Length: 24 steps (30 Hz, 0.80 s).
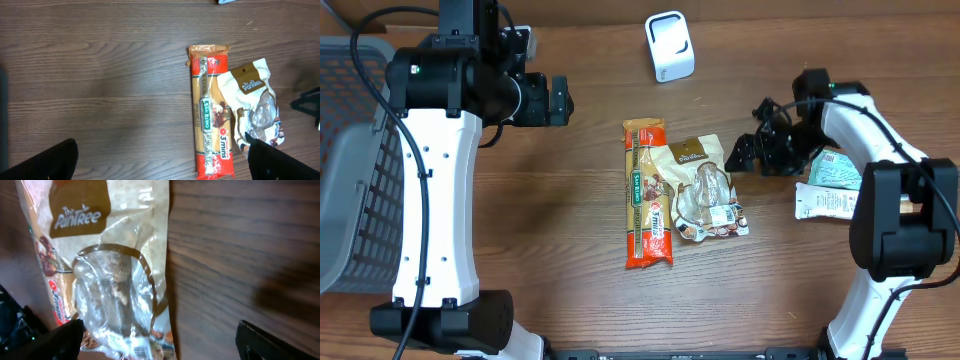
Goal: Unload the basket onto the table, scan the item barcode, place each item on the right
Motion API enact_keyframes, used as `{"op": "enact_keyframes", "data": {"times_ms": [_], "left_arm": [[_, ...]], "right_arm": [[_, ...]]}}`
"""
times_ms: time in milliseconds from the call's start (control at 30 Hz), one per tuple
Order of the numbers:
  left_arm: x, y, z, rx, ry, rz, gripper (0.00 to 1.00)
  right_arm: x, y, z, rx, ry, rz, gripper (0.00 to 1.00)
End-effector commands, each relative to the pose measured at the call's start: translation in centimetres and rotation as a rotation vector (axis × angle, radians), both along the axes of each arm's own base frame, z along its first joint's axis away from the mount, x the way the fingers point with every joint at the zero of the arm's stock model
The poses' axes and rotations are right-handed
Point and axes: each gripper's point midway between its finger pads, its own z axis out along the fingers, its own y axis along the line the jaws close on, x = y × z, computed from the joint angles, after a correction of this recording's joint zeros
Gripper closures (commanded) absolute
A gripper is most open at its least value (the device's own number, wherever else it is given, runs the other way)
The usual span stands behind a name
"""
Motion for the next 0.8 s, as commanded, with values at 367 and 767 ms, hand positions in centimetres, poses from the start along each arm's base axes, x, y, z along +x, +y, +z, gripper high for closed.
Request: {"op": "enact_keyframes", "data": {"times_ms": [367,767], "left_arm": [[0.1,0.0,0.0,0.012,-0.004,-0.021,0.00],[0.1,0.0,0.0,0.012,-0.004,-0.021,0.00]], "right_arm": [[-4.3,3.1,-3.0,0.142,0.018,0.064,0.03],[-4.9,6.8,-3.9,0.143,0.019,0.072,0.33]]}}
